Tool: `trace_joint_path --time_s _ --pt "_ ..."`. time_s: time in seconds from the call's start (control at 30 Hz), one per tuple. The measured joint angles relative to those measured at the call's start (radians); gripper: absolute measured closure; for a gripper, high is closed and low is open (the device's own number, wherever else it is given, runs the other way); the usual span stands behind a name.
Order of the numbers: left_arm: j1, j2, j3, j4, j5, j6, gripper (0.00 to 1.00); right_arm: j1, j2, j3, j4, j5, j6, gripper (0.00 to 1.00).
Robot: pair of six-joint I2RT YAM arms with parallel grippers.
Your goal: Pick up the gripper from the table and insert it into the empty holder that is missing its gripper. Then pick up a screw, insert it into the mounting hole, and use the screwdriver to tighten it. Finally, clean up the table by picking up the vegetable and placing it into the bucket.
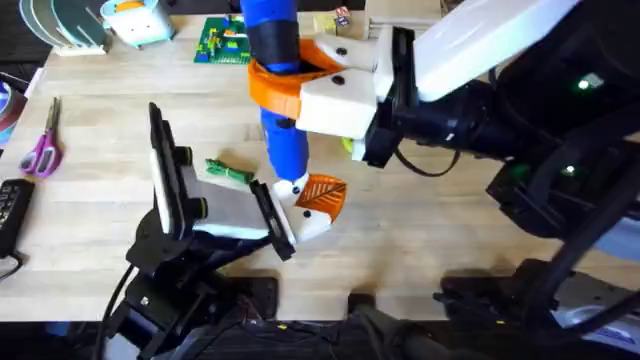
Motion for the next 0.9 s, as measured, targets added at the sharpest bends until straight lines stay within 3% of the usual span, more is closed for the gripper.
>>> trace_joint_path --time_s 0.9 --pt "0.0 0.0 0.0 -0.001 -0.002 0.0 0.983 0.0 0.019 -0.019 -0.004 -0.007 -0.007 0.98"
